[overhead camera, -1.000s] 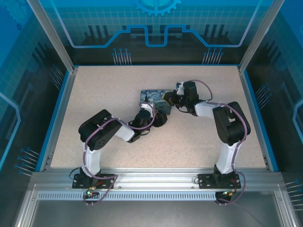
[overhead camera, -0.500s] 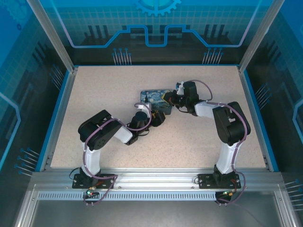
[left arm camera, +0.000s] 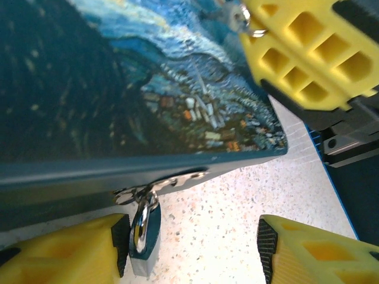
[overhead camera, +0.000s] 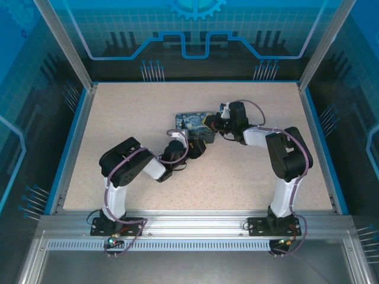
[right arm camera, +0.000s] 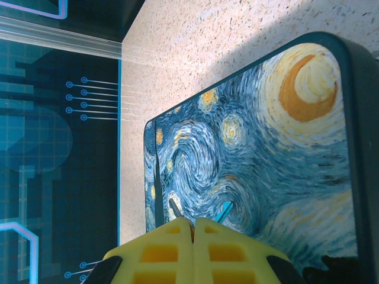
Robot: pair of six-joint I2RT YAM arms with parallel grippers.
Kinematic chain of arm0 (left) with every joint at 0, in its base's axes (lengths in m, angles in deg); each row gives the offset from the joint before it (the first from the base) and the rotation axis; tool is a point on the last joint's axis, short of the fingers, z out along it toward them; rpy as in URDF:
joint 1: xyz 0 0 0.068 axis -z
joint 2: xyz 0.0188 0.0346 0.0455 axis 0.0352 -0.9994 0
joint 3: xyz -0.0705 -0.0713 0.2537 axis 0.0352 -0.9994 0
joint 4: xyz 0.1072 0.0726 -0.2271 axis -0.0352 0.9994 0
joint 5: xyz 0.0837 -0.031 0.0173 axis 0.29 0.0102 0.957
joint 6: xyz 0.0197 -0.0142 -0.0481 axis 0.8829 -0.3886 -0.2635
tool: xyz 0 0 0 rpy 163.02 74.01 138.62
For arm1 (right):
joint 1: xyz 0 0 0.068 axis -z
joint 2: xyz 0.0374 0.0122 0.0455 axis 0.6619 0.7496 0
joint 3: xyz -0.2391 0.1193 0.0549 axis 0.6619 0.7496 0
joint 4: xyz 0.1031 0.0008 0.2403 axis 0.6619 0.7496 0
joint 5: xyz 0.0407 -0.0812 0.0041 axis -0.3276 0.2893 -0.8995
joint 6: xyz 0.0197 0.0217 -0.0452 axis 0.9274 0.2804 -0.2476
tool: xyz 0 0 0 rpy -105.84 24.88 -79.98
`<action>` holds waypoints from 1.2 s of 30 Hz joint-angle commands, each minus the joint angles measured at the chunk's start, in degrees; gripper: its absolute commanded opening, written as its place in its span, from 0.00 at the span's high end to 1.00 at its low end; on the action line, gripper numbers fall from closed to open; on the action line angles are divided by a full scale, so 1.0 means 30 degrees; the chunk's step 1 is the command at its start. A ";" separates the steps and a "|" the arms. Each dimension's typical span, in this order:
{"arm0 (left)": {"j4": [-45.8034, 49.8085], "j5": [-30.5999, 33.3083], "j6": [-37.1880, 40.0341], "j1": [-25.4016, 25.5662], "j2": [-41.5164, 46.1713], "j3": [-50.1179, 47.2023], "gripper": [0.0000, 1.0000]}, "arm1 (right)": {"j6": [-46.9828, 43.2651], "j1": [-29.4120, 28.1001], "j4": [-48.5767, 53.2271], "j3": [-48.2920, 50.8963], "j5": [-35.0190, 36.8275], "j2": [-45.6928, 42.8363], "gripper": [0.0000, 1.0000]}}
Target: Unlock the padlock with the key
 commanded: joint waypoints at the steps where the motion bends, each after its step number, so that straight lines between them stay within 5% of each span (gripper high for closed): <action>1: 0.1045 0.0120 -0.0289 -0.0075 -0.0316 0.0662 0.41 | 0.0043 -0.0066 0.1340 -0.0030 -0.0078 0.0701 1.00; 14: 0.2660 0.0682 0.0226 -0.0071 -0.0663 0.1768 0.51 | 0.0135 -0.0066 0.1193 0.0065 -0.0118 0.0892 1.00; 21: 0.2875 0.2369 -0.0059 -0.0055 -0.0578 0.1727 0.65 | 0.0160 -0.0066 0.1198 0.0087 -0.0111 0.0908 1.00; 36: 0.0802 0.2984 -0.0596 0.0359 -0.0611 0.1199 0.67 | 0.0102 -0.0041 0.1261 0.0153 -0.0118 0.1026 1.00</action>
